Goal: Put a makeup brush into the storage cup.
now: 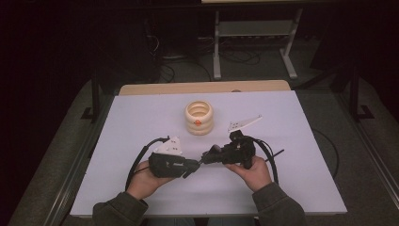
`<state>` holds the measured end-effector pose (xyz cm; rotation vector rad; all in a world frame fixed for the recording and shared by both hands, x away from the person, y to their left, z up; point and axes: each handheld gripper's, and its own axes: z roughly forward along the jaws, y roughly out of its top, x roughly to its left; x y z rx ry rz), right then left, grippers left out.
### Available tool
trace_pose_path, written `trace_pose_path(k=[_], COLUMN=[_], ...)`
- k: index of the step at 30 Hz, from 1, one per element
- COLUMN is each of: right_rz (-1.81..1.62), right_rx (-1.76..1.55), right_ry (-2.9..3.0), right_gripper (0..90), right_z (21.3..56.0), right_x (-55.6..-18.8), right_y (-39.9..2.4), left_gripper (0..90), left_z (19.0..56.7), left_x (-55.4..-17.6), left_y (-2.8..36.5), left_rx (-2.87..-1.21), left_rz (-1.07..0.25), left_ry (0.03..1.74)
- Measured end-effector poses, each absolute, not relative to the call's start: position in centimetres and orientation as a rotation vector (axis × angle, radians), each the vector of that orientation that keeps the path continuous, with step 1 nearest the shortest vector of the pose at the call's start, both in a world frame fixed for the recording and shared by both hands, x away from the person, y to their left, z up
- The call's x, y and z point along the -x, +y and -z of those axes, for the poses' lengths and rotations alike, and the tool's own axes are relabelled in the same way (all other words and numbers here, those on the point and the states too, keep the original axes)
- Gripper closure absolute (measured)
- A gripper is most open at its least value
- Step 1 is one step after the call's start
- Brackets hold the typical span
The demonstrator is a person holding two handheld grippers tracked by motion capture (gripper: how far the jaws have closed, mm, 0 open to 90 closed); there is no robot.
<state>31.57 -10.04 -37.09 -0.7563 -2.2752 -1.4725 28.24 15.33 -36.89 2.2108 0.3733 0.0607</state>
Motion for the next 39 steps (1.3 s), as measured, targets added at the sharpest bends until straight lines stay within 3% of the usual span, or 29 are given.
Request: trace_pose_path(k=[10,24,39], right_rz=[1.443,1.389,1.395], right_rx=[0.781,0.866,0.928], right_ry=[-2.372,-2.467,-2.536], right_gripper=[76.1,76.1,76.1], right_z=[36.7,35.7,32.3], right_x=[-31.4,-32.6,-35.0], right_y=[-10.8,-12.6,-13.1], left_gripper=[68.3,61.1,54.2], left_z=[37.7,39.5,39.9], left_x=[-27.9,-27.3,-27.4], left_y=[16.1,18.3,19.7], left_rx=[-2.173,-2.183,-2.179], left_rz=[-0.055,-0.09,-0.131], left_ry=[0.44,0.523,0.583])
